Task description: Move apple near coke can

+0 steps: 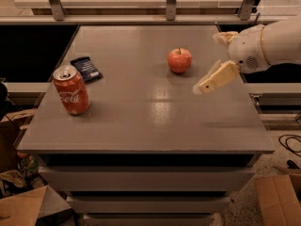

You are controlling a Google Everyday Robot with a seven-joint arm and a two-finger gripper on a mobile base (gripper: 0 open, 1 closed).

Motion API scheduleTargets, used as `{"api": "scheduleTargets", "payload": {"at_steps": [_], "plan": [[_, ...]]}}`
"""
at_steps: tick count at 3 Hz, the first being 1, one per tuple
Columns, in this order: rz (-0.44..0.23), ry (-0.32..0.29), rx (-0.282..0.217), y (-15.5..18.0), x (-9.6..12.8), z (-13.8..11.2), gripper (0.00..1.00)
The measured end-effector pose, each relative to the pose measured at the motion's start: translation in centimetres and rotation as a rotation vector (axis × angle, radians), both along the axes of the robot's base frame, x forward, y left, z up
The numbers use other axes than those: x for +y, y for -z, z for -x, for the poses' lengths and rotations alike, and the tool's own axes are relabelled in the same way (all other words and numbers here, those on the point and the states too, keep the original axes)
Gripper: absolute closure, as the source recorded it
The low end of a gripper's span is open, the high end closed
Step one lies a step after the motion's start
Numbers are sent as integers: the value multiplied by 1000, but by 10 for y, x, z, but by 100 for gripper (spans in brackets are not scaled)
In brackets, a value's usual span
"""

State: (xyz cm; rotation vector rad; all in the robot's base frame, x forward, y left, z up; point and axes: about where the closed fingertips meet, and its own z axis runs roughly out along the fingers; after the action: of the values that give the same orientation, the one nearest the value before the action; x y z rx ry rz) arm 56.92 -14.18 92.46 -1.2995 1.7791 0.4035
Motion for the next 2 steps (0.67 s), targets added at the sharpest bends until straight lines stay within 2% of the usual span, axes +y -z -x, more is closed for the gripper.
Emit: {"api": "scheduleTargets", "payload": {"at_steps": [2], "plan": [[-204,-48,-87,25,14,-47,0]]}}
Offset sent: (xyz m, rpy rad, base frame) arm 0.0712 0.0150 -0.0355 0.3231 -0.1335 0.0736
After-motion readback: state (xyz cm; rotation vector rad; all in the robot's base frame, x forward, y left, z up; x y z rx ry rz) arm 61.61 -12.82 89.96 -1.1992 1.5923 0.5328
